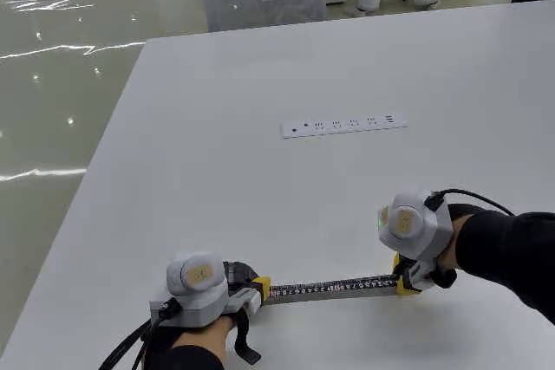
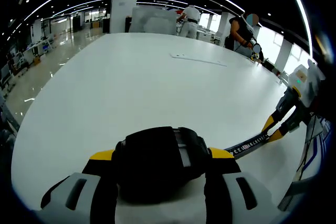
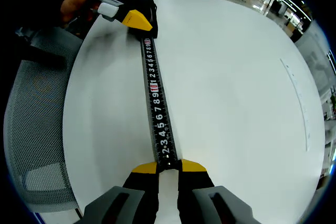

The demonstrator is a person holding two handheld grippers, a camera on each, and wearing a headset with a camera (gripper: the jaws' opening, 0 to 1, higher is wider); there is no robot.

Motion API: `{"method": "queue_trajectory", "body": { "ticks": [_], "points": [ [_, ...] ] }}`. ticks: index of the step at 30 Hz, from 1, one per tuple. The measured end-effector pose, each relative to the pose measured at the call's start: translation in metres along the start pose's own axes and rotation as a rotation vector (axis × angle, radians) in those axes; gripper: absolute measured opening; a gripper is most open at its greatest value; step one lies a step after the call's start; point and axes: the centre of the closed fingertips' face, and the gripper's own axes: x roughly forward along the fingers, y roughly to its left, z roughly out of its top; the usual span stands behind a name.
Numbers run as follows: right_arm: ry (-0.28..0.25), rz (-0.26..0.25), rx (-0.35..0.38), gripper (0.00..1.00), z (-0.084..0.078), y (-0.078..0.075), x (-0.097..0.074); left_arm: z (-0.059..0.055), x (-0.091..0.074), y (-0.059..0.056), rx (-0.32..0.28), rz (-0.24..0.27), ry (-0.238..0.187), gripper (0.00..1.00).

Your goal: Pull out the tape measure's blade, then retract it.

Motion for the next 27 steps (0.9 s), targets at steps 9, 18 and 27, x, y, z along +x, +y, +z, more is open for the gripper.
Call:
{"method": "queue_trajectory", "body": {
  "ticks": [9, 18, 27],
  "points": [
    [0.004, 0.004, -0.008, 0.08, 0.0029, 0.0007, 0.001, -0.0002, -0.0005, -0.0004, -0.005, -0.01, 0.009, 0.62],
    [0.01, 0.001, -0.001, 0.08, 0.006, 0.0018, 0.0014, -0.0004, -0.0004, 0.0001, -0.01, -0.011, 0.01, 0.62],
    [-0.001, 0.001, 0.01, 0.08, 0.008, 0.0019, 0.0022, -0.0003, -0.0005, -0.0005, -0.013, -0.012, 0.007, 0.63]
  ]
}}
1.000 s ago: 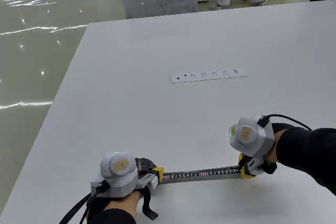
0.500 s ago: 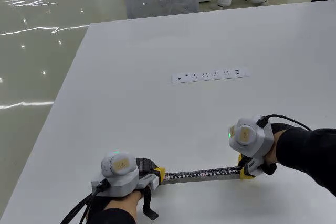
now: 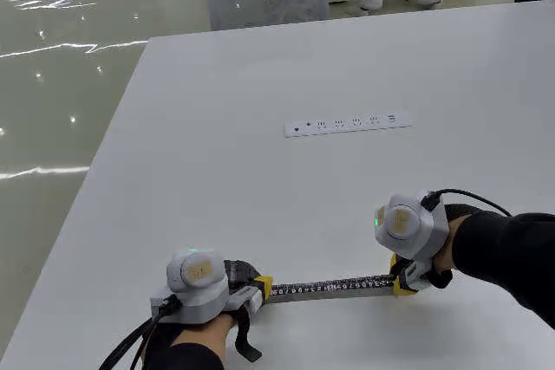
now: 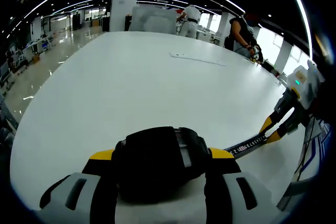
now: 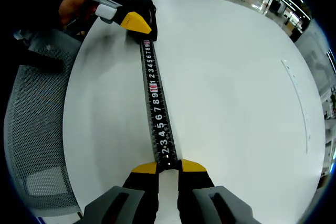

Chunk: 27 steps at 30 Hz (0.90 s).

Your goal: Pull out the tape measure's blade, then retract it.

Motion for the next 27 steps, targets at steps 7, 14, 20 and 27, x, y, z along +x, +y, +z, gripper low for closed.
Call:
{"method": "queue_trajectory", "body": {
  "ticks": [7, 14, 20, 27],
  "points": [
    [0.004, 0.001, -0.012, 0.08, 0.0017, -0.0004, 0.0004, -0.0001, 0.0002, -0.0002, -0.001, 0.001, 0.001, 0.63],
    [0.002, -0.001, -0.007, 0.08, 0.0035, 0.0, 0.0012, -0.0003, 0.0002, -0.0005, -0.002, 0.001, 0.0, 0.63],
    [0.003, -0.002, -0.005, 0.08, 0.0058, 0.0003, 0.0022, -0.0003, 0.0005, 0.0005, -0.002, 0.0, 0.001, 0.63],
    [0.001, -0.004, 0.0, 0.08, 0.0084, 0.0007, 0.0028, -0.0002, 0.0004, 0.0009, -0.002, 0.001, 0.001, 0.63]
  ]
}}
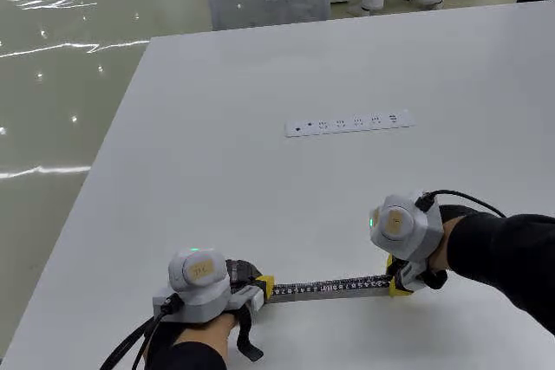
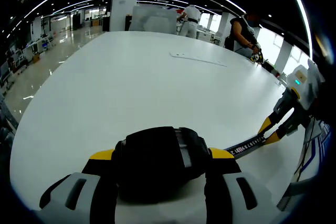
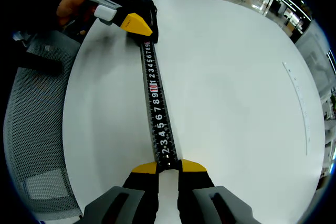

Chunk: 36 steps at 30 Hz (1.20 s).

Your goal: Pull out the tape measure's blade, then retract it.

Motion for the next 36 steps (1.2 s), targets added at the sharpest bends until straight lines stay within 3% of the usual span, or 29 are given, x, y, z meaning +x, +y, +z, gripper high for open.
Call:
{"method": "queue_trajectory", "body": {
  "ticks": [22, 36],
  "points": [
    [0.001, -0.006, 0.005, 0.08, 0.006, 0.001, 0.001, 0.0, 0.0, -0.001, 0.0, -0.003, 0.006, 0.63],
    [-0.002, 0.0, -0.032, 0.08, 0.011, 0.001, 0.003, 0.0, 0.0, -0.001, 0.0, -0.003, 0.004, 0.63]
  ]
}}
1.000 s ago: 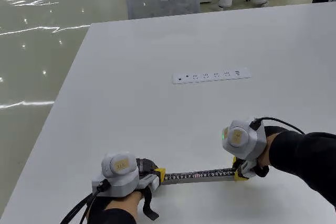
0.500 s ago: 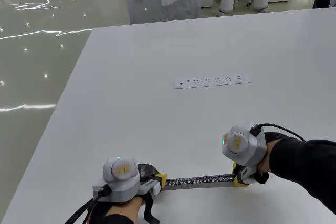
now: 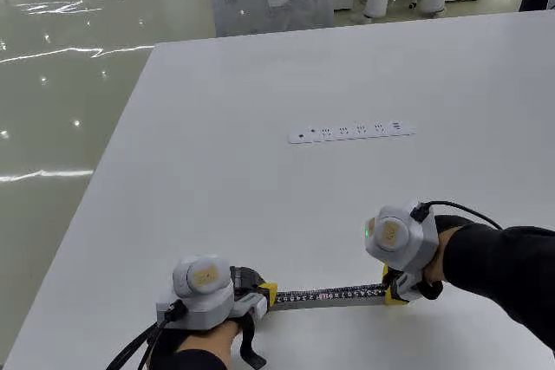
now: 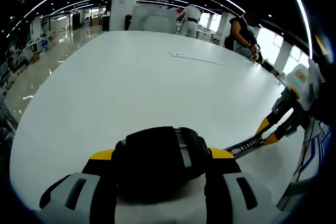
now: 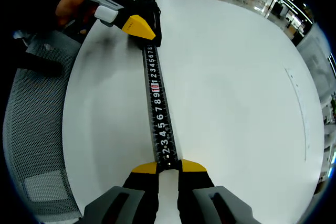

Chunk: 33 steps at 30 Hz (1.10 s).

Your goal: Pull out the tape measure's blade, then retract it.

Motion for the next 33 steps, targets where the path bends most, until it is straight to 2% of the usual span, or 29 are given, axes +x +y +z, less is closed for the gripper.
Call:
{"method": "queue_trajectory", "body": {
  "ticks": [8, 29, 33],
  "points": [
    [-0.007, 0.004, -0.027, 0.08, 0.002, 0.001, 0.001, 0.0, 0.0, 0.0, 0.002, 0.001, -0.005, 0.63],
    [-0.006, 0.002, -0.017, 0.08, 0.009, 0.002, 0.003, 0.0, 0.0, 0.0, 0.002, -0.002, -0.002, 0.63],
    [-0.006, 0.003, -0.028, 0.08, 0.011, 0.002, 0.003, 0.0, 0.0, 0.0, -0.002, -0.006, 0.011, 0.63]
  ]
}}
